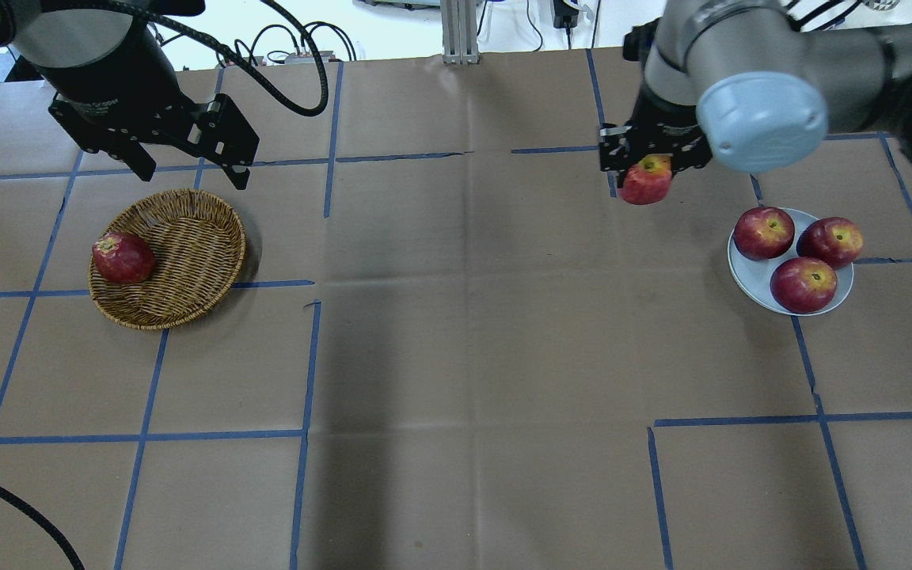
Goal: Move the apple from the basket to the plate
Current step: 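Lift the apple and carry it with the right gripper to the plate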
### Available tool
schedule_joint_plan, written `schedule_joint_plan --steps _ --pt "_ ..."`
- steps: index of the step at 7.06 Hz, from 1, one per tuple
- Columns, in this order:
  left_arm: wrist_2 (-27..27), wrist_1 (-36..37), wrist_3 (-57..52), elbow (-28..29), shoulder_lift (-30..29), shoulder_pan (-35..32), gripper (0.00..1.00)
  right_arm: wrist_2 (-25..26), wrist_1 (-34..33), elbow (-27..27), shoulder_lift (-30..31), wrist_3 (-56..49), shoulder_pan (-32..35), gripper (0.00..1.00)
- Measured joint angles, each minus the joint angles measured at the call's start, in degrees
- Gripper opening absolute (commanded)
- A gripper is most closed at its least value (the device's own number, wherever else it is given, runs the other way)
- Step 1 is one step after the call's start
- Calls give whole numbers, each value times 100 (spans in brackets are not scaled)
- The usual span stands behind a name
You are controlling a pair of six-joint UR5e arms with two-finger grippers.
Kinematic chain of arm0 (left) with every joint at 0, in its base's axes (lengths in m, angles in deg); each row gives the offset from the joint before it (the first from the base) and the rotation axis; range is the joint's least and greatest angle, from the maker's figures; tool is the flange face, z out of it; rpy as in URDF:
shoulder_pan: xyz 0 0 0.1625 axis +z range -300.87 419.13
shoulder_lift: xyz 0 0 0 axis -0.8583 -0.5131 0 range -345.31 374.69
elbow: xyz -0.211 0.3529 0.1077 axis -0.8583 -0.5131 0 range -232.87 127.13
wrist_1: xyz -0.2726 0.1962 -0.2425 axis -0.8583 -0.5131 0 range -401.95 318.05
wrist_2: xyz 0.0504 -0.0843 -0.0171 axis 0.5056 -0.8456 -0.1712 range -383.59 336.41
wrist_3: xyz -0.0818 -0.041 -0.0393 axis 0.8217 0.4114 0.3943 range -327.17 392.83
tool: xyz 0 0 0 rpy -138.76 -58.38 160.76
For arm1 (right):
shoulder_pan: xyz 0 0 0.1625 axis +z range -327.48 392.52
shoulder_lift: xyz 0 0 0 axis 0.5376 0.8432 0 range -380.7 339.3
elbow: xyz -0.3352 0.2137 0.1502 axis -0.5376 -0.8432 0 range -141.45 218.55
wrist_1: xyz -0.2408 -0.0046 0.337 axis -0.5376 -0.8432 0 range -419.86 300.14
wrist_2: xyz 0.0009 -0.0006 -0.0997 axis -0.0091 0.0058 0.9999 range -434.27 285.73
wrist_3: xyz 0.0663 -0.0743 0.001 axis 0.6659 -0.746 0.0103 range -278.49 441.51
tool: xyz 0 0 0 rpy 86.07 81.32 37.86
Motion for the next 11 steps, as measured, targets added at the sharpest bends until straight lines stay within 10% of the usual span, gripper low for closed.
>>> schedule_joint_plan --steps 5,11 --pt "7 -4 0 0 0 0 99 -4 -16 346 -40 -2994 -2075 57" --pt "7 -10 0 0 0 0 99 25 -471 723 -544 -3187 -2245 58"
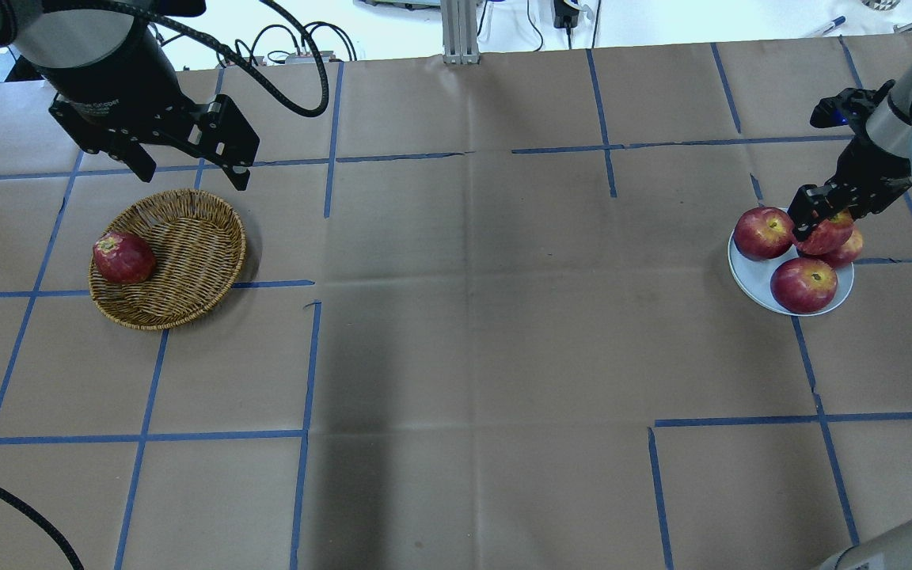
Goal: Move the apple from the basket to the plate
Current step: 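Lower the apple onto the plate and open the right gripper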
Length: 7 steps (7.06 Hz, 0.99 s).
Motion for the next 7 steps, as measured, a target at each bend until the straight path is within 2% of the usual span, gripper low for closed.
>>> schedule_joint_plan --steps 2,4,7 --pt "0 0 0 0 0 0 99 7 -17 17 -9 12 0 62" --pt "0 0 0 0 0 0 99 9 -35 19 -16 20 0 100" --pt "0 0 0 0 0 0 99 210 -127 -35 -68 15 0 100"
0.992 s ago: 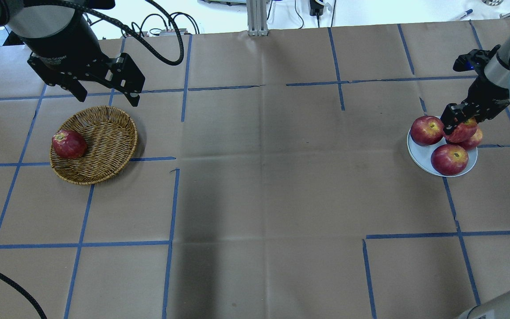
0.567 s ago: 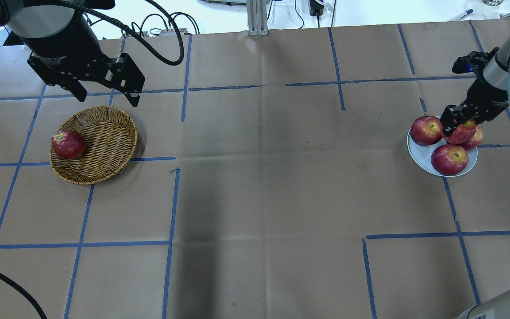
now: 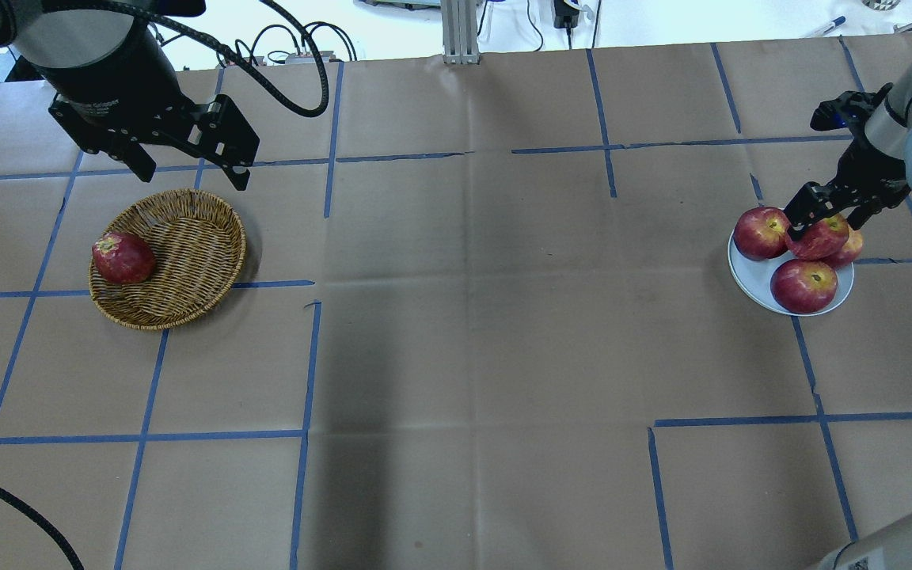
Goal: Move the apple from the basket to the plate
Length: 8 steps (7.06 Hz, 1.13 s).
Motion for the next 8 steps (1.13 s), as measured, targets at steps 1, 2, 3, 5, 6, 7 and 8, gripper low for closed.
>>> schedule_joint_plan --steps 1,2,3,5,6,7,8 --pt "0 0 0 0 0 0 99 38 7 -43 39 15 9 100" --pt "0 0 0 0 0 0 99 26 76 -142 168 39 48 100" --pt "0 0 0 0 0 0 99 7 233 -273 365 95 159 100" --pt "-2 0 0 0 1 0 99 -56 759 -535 865 563 693 100" --pt "-6 0 2 0 0 -2 99 -73 1154 -687 1111 1089 1019 100" --pt "-8 0 6 0 0 -6 99 -81 1556 -829 1310 1789 1415 100" --pt "-8 0 10 0 0 -8 99 -84 1797 -902 1429 2445 1822 100"
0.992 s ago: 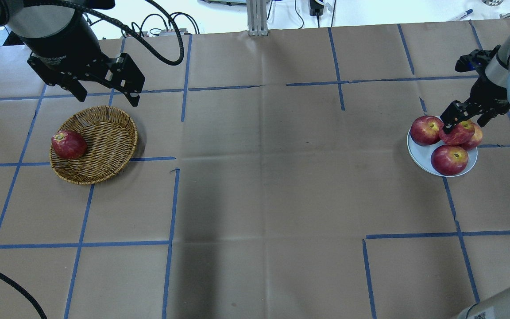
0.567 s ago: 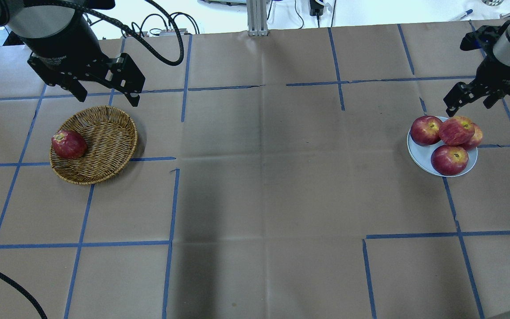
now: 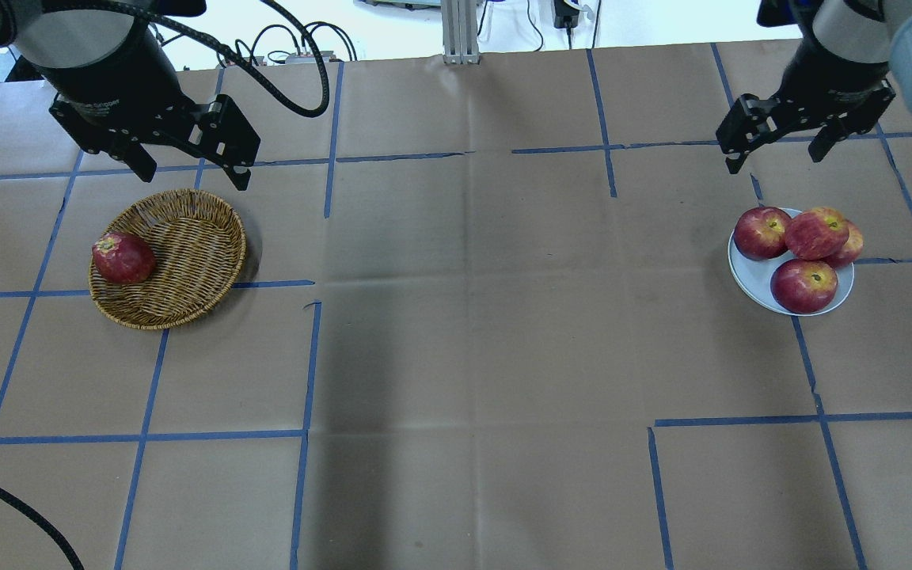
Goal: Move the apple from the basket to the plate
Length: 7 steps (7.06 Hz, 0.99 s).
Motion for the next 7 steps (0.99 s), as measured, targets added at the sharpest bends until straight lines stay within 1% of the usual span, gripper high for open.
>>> schedule_joint_plan --steps 1,2,4,7 --pt "0 0 2 0 0 -1 99 1 115 -29 80 565 409 100" --pt "0 0 3 0 0 -1 99 -44 198 -36 138 855 659 100" --pt "2 0 3 0 0 -1 99 -202 416 -7 259 1009 758 100" --pt "8 -8 2 -4 0 -1 99 -202 481 -12 324 974 688 100"
